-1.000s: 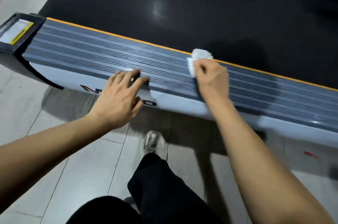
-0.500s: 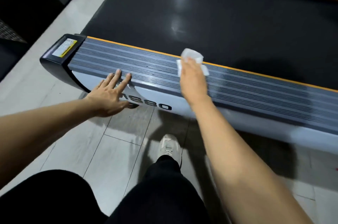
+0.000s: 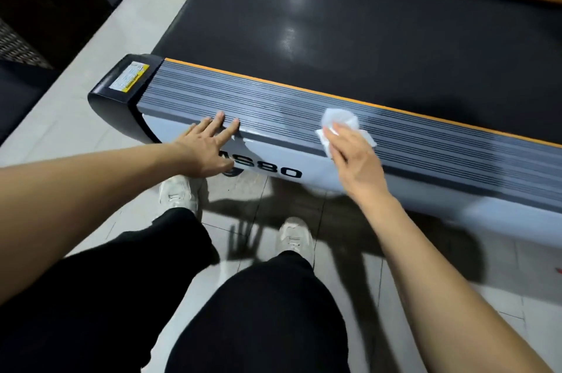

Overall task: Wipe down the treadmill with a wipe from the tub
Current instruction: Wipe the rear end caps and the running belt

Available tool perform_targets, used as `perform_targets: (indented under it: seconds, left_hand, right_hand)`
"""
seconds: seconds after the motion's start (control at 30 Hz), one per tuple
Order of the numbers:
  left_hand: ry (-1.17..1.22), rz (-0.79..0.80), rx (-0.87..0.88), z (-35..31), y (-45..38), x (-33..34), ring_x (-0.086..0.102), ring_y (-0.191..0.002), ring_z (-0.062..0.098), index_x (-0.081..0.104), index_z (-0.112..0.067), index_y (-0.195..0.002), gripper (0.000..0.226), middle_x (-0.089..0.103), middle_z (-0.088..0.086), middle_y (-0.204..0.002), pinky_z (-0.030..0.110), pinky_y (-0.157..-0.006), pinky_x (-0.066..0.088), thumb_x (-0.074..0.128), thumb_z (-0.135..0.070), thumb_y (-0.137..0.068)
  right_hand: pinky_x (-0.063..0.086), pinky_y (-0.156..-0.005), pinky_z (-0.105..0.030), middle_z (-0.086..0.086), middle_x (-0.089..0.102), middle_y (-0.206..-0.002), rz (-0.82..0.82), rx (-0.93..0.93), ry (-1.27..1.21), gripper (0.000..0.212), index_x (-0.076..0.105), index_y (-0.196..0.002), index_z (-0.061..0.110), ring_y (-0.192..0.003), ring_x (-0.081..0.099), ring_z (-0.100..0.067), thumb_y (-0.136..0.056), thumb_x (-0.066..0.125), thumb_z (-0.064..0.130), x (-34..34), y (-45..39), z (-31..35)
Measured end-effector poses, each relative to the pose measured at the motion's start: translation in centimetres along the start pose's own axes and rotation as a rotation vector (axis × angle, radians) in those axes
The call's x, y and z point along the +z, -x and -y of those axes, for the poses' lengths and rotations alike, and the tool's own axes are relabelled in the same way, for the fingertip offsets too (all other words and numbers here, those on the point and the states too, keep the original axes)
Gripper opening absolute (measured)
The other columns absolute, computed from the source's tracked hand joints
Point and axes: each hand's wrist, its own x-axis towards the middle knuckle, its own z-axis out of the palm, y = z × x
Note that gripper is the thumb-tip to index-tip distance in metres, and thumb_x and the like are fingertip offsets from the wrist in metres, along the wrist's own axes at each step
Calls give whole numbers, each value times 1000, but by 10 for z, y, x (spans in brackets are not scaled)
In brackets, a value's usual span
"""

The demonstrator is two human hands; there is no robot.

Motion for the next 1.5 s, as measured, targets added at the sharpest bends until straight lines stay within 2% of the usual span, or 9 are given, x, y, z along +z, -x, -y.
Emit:
perform_targets:
  seconds: [0.3,0.4,0.53,0.7,0.83,1.07,1.2,1.33,1.5]
  left_hand:
    - [48,-150,82,13,0,21,-14,-156,24,-20,-35,-158,89,-23,4,-168,43,-128,-2,47,-49,-101]
    - [103,-200,107,18,0,27,-15,-156,22,-17,-36,-159,88,-23,2,-168,42,-126,-3,48,-46,-100]
    - [131,-258,142,22,-4,33,-11,-157,23,-12,-34,-161,84,-18,4,-169,42,-128,-2,46,-42,-101]
    - [134,-361,118,28,0,38,-3,-158,28,-1,-26,-164,81,-12,10,-170,40,-127,3,49,-39,-101]
    - [206,-410,-71,51,4,40,-1,-157,33,2,-19,-163,81,-8,14,-170,46,-127,12,48,-39,-100]
    - [96,-298,-68,93,10,57,-5,-158,30,-8,-17,-162,86,-15,4,-169,45,-128,8,24,-49,-90]
    - [91,-277,-54,95,13,53,-8,-157,26,-15,-20,-161,84,-22,-2,-167,44,-128,7,28,-48,-95]
    - [93,-271,9,91,12,56,-12,-156,27,-21,-16,-159,91,-29,4,-164,37,-128,-3,26,-50,-89]
    - [86,-247,-15,92,7,59,-14,-156,25,-26,-13,-156,91,-36,6,-159,39,-128,-1,31,-47,-95]
  right_hand:
    - [37,-117,-43,-10,59,-142,18,-292,108,45,62,-137,10,-135,53,-27,-93,67,3,90,-61,88]
    - [38,-117,-42,-9,58,-143,12,-250,174,56,58,-141,13,-136,52,-25,-89,70,-3,64,-34,47]
    - [26,-122,-28,-13,56,-144,-65,-77,172,41,58,-141,8,-136,51,-25,-100,59,13,10,13,5]
    - [33,-119,-43,-14,55,-146,-104,-26,185,43,58,-141,7,-137,50,-30,-101,50,22,36,5,32]
    - [39,-115,-47,-17,55,-145,32,-130,128,43,59,-140,9,-134,52,-34,-97,55,12,95,-52,101]
    - [14,-127,-38,-1,29,-164,309,-281,172,52,35,-157,21,-154,21,-17,-106,45,14,141,-118,182]
    - [26,-117,-29,-8,47,-153,42,-37,140,43,50,-148,16,-144,42,-26,-106,42,14,98,-86,106]
    - [34,-112,-42,-19,47,-147,-86,355,266,46,48,-145,5,-137,42,-35,-99,44,4,38,-72,32]
    - [37,-110,-41,-16,45,-142,-36,207,256,39,47,-141,8,-131,42,-30,-103,40,9,90,-123,103]
